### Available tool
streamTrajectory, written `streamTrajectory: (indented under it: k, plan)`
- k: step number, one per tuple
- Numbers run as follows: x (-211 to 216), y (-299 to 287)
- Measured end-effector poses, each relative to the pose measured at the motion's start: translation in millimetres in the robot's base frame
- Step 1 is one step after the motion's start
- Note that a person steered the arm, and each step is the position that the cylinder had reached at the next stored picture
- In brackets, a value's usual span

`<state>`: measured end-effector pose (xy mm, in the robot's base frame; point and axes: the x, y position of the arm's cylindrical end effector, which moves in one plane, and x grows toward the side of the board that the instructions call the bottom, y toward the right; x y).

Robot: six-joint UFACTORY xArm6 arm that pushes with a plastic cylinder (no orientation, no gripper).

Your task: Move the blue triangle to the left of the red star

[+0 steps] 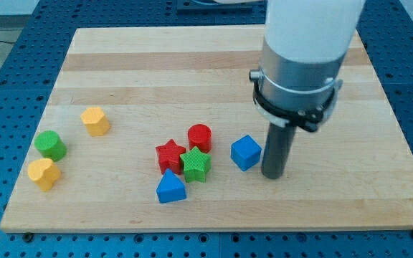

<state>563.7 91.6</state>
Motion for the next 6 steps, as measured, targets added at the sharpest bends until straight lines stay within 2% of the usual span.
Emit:
streamTrajectory:
  k: [1, 2, 3, 4, 5, 6]
  plan:
    - [55, -16]
    - [50, -79]
    - [42, -191]
    - [24, -186]
    - [55, -162]
    - [46, -110]
